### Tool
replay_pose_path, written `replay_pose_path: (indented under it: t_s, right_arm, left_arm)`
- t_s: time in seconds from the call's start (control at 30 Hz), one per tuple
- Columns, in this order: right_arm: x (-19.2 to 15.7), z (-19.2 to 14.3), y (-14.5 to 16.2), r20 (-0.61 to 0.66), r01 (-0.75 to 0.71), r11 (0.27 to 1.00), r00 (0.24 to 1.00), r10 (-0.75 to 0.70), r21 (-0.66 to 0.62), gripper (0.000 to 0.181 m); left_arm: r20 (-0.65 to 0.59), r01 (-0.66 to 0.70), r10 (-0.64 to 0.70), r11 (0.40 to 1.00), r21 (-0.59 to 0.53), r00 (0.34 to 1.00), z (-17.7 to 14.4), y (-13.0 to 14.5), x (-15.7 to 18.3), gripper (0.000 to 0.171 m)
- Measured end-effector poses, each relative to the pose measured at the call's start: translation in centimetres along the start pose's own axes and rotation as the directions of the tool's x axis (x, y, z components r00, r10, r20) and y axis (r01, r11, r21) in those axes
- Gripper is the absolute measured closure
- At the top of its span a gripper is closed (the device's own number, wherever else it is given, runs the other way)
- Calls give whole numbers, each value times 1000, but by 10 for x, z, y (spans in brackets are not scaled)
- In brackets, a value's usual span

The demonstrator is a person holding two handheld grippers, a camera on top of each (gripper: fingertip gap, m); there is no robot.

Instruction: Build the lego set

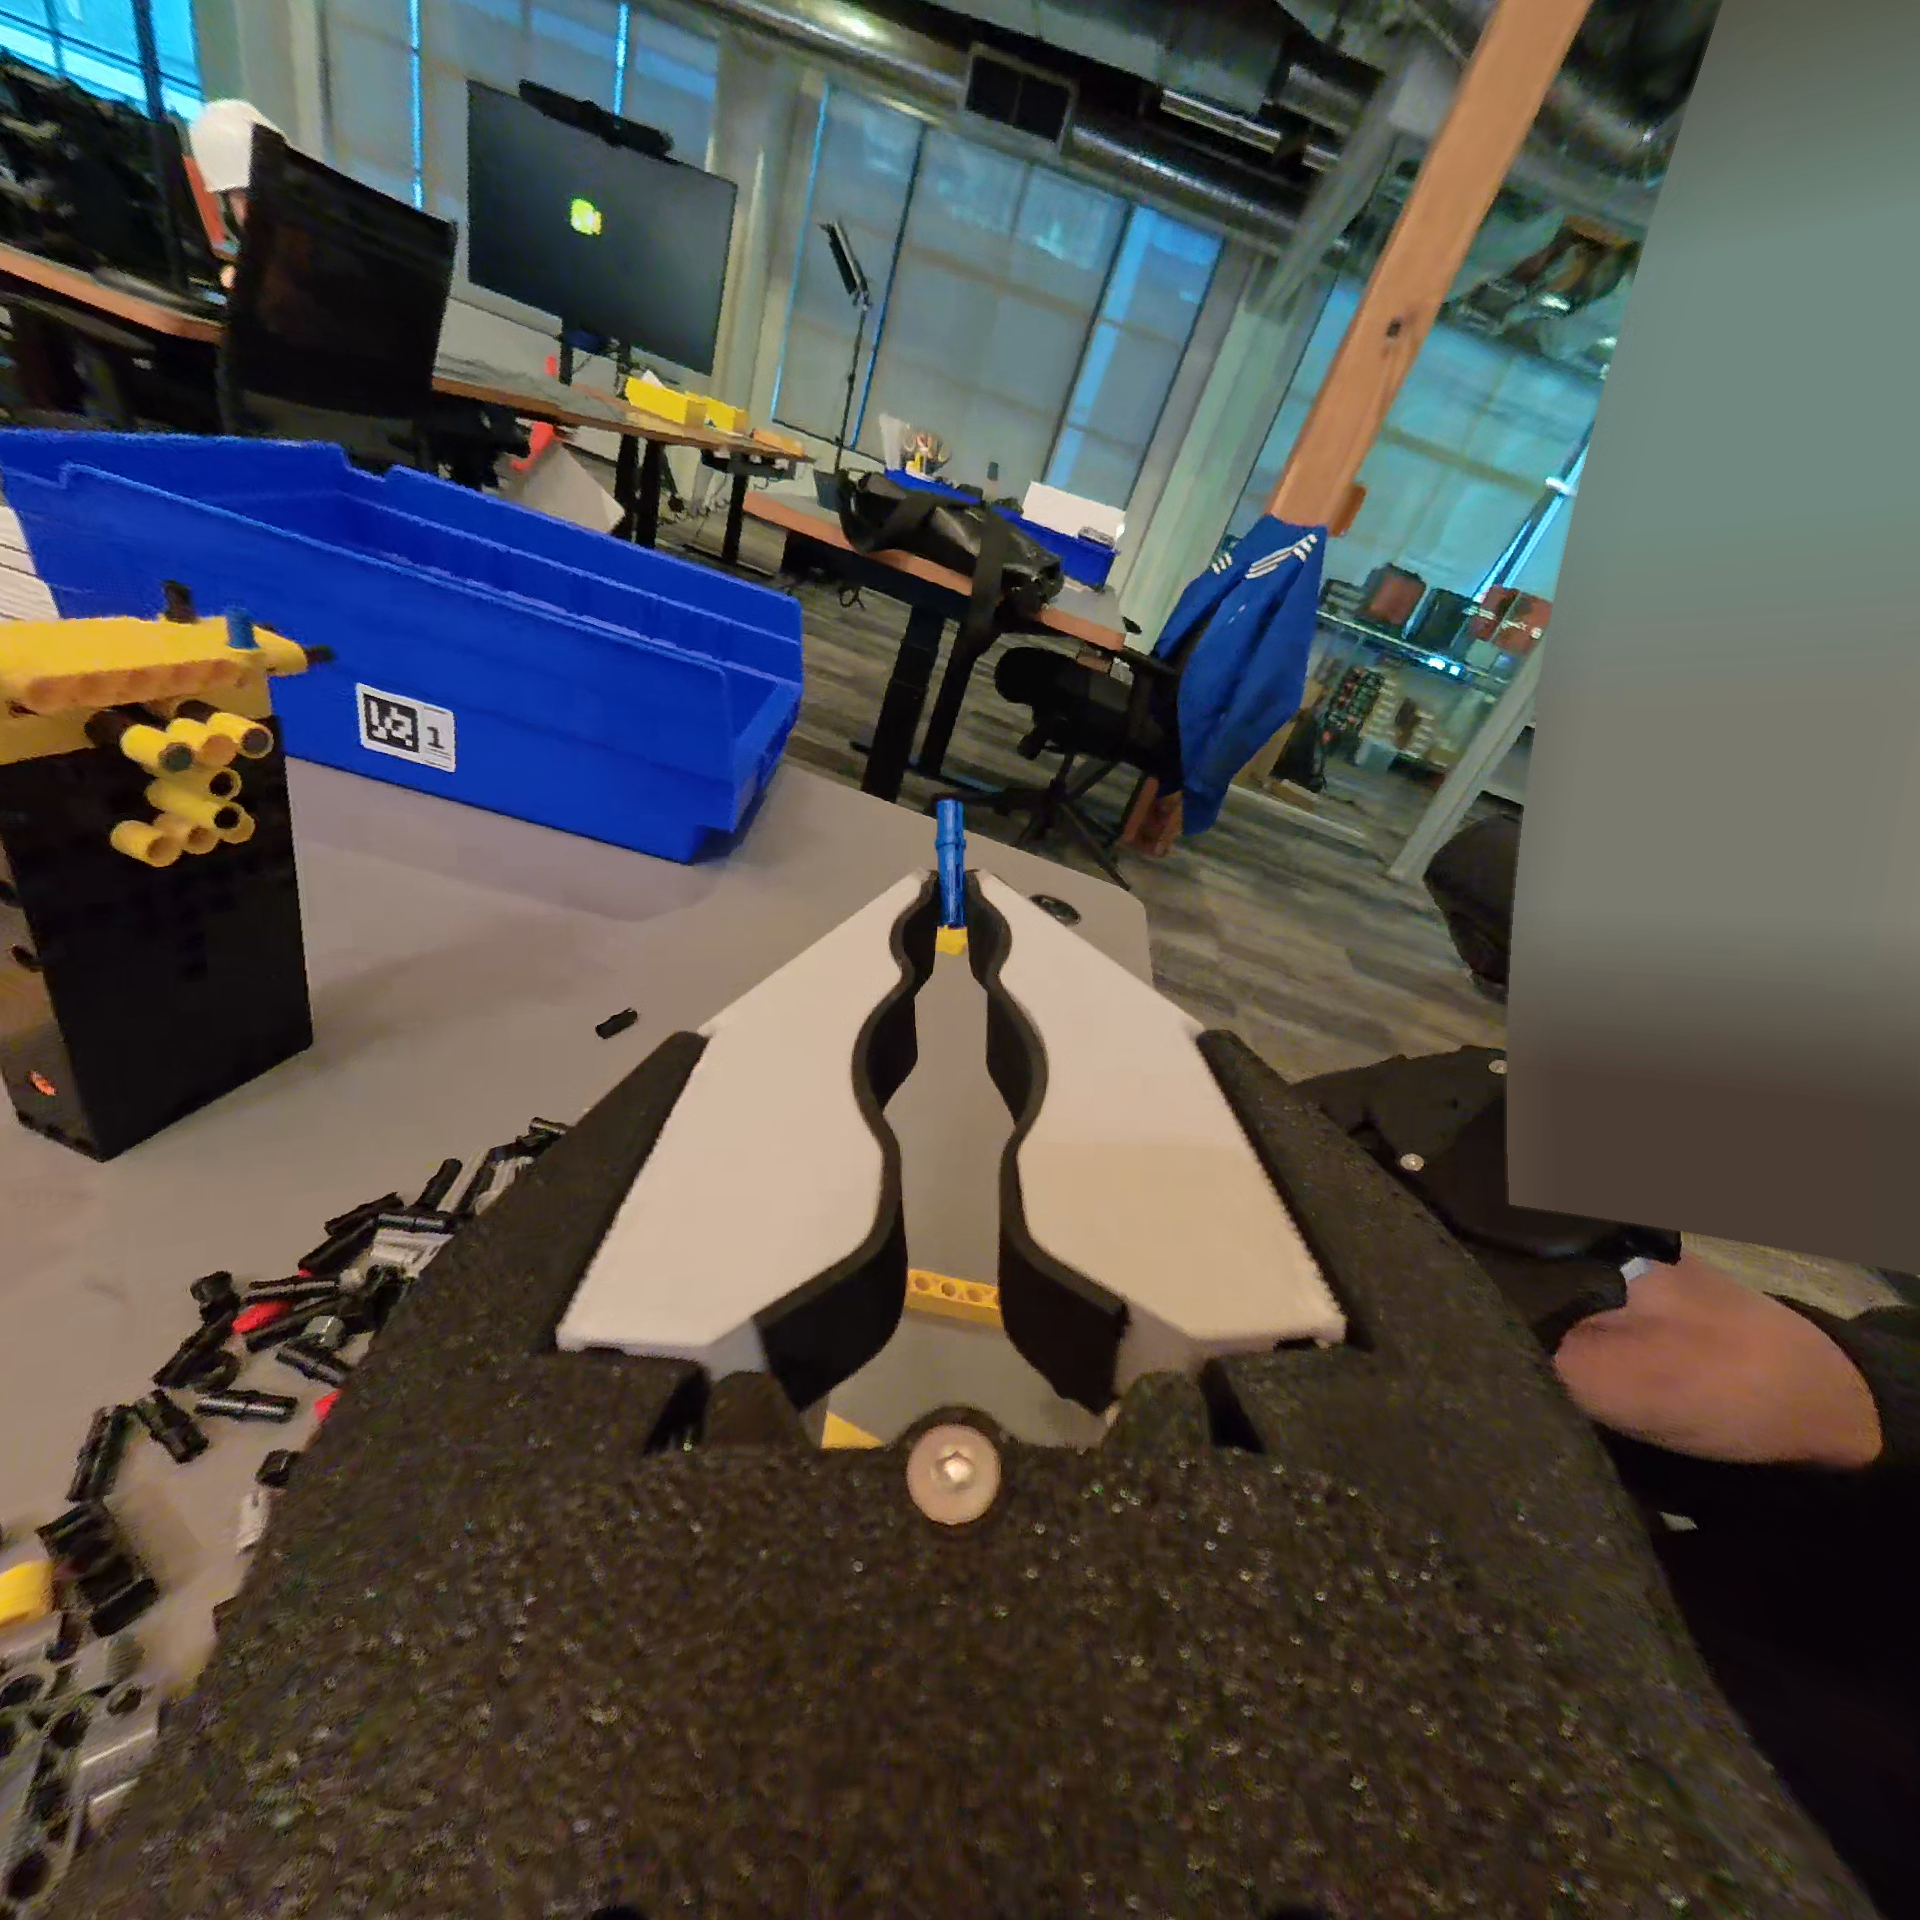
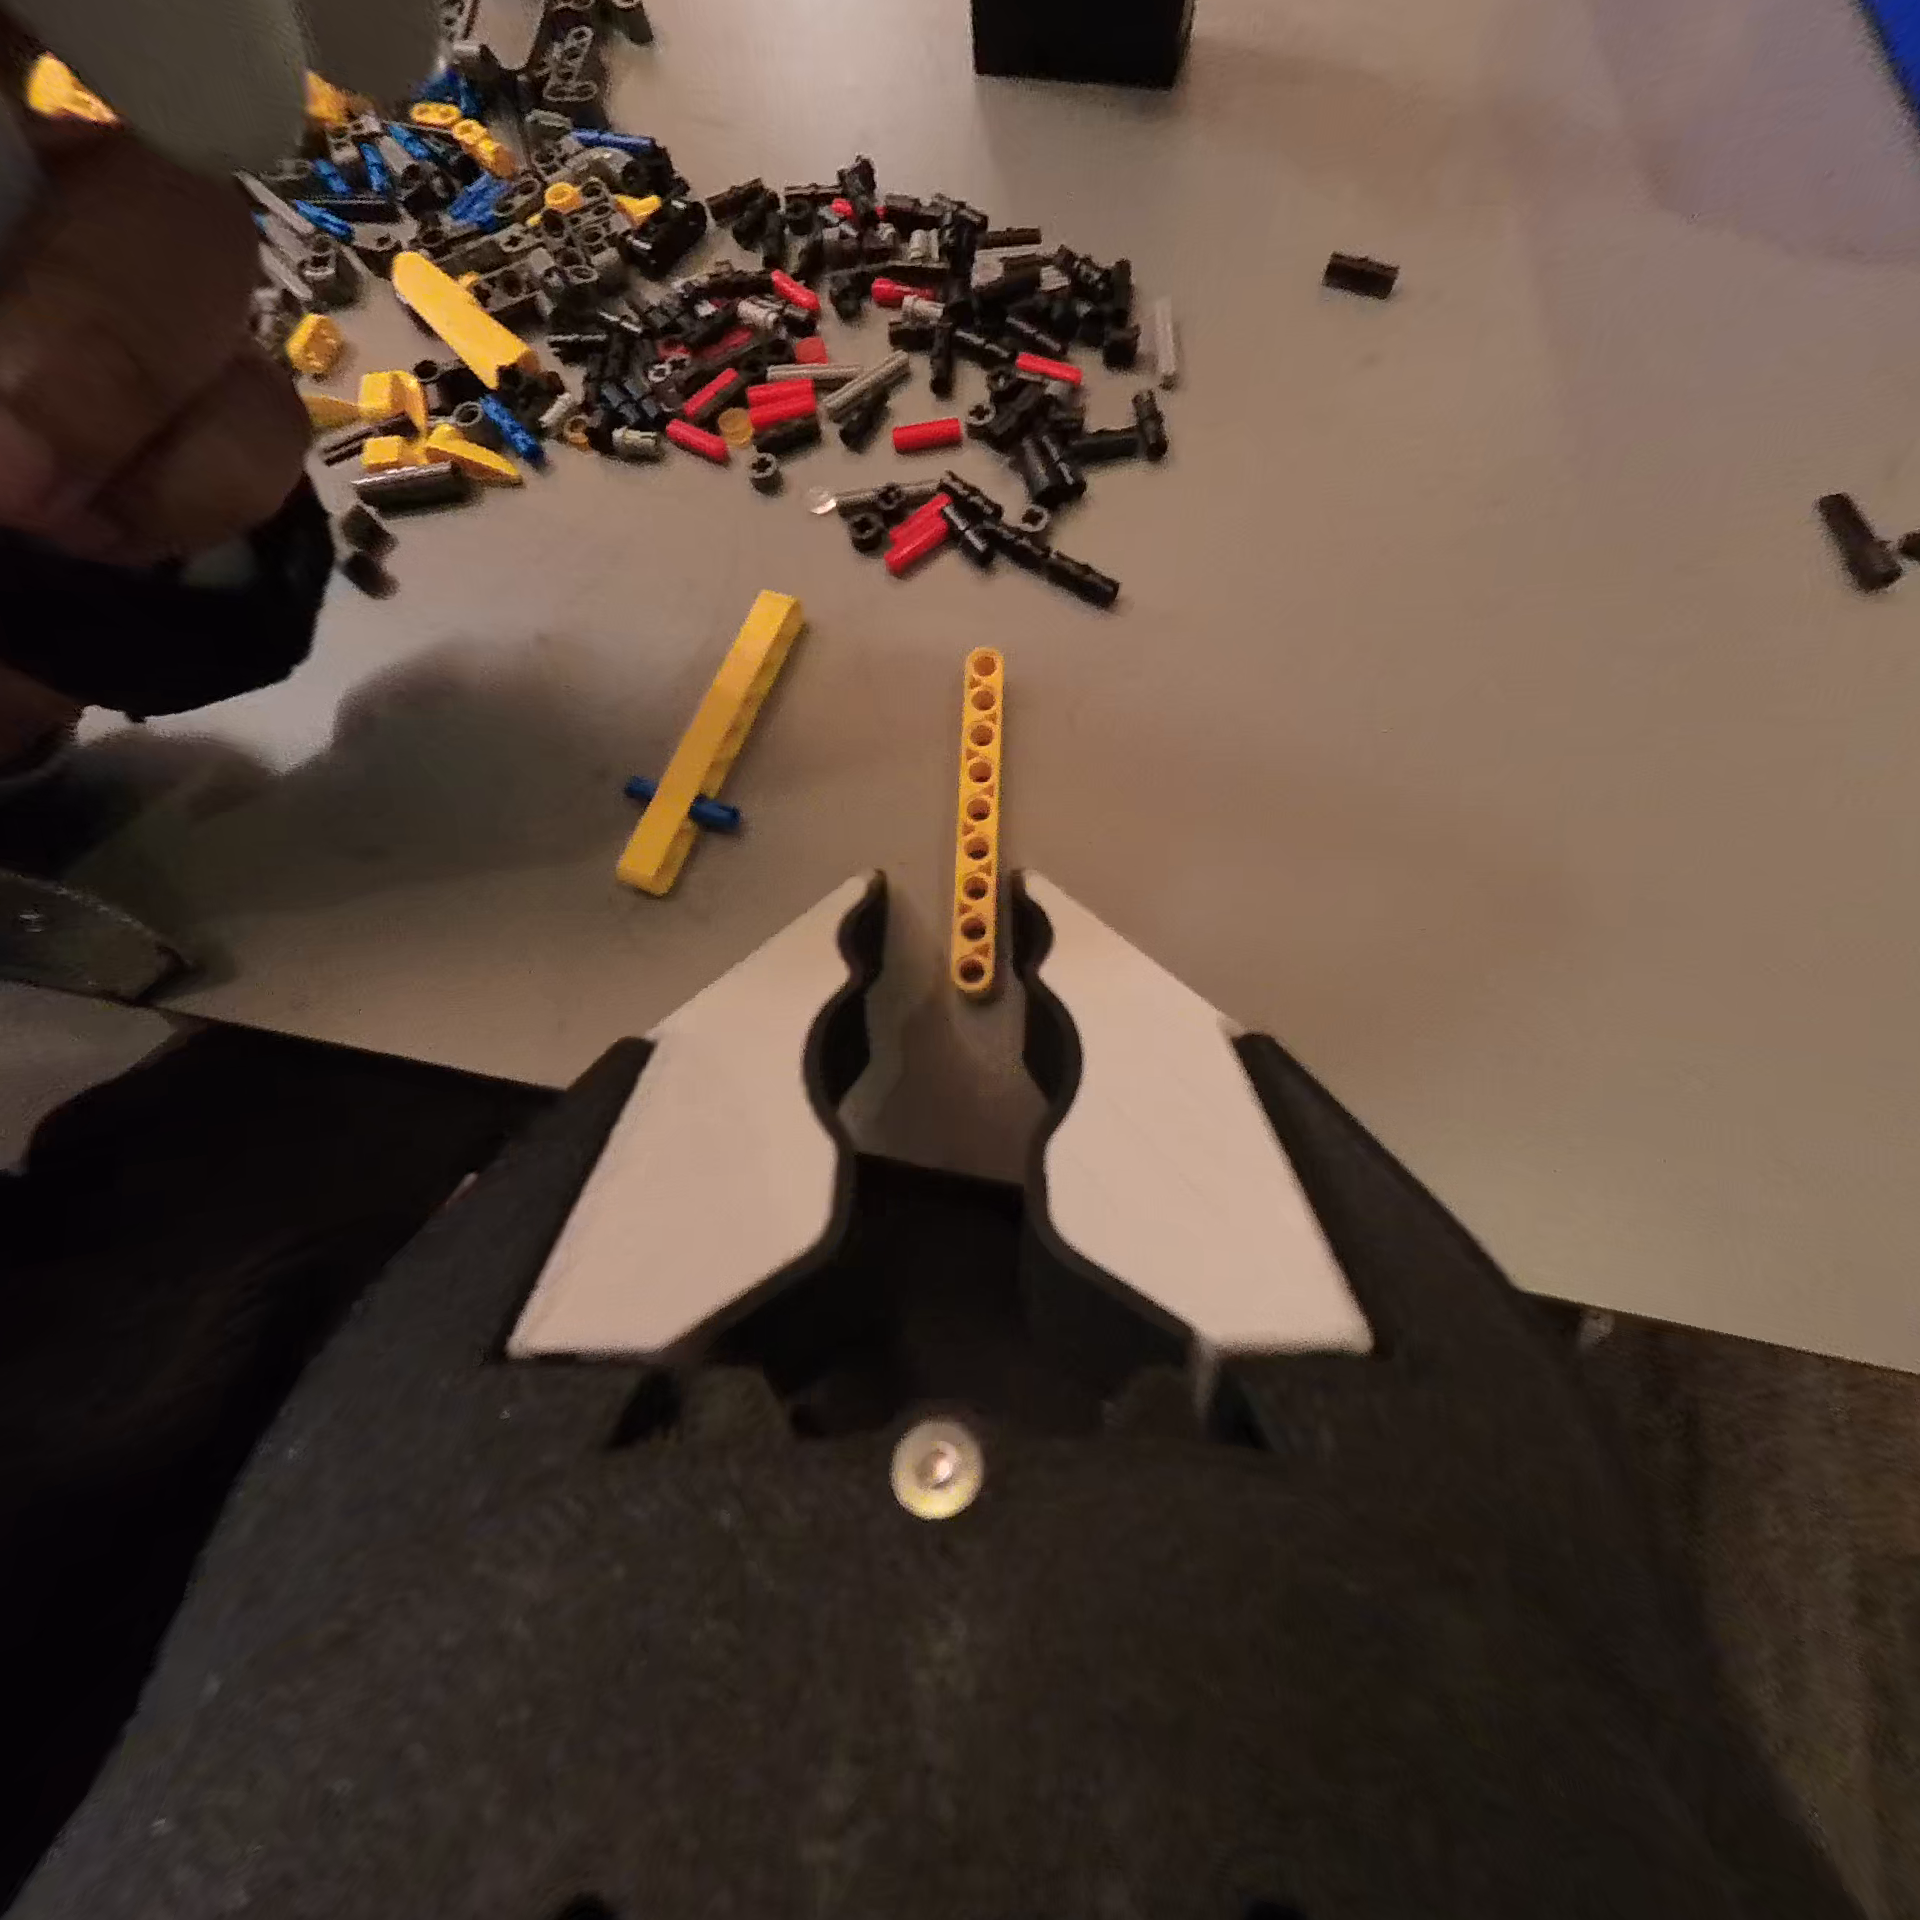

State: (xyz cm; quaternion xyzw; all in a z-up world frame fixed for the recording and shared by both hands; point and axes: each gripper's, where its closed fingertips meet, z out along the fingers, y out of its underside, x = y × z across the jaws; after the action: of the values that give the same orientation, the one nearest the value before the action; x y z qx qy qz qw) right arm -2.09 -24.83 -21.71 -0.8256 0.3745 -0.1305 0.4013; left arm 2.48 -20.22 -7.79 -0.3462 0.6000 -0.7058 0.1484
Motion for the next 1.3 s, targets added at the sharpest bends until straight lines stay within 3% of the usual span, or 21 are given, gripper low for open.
replay_pose_path:
  t_s: [0.07,0.27,0.47,0.6,0.8,0.9,1.0,1.17,1.3]
  right_arm:
    - [0,-6,-2,18,6,1000,1000,-6,3,149]
    - [-6,-13,8,144,-55,998,988,56,-11,149]
    - [-5,-19,6,126,67,998,990,-68,12,147]
    - [9,-34,-22,89,88,985,991,-101,147,146]
    - [-6,-78,-84,292,-26,915,951,-102,403,147]
    - [-17,-75,-82,453,-71,948,888,-82,310,146]
    - [-21,-66,-81,591,-181,963,806,30,198,147]
    - [-23,-56,-77,760,-345,937,594,265,-58,147]
    - [-24,-50,-70,782,-337,926,527,333,-168,161]
  left_arm:
    - [8,-11,11,1000,12,1000,-3,-1,0,167]
    - [14,-42,43,999,-20,999,-6,14,6,167]
    - [4,-76,76,997,-21,997,-11,19,13,167]
    - [3,-102,102,994,-38,995,-14,24,17,167]
    - [9,-302,305,945,-124,952,-9,43,30,167]
    - [57,-474,488,865,-164,871,-9,51,33,167]
    - [57,-575,596,793,-202,801,-9,61,38,168]
    - [48,-607,631,762,-224,775,-8,66,38,167]
    - [37,-656,688,705,-269,725,-6,76,39,167]
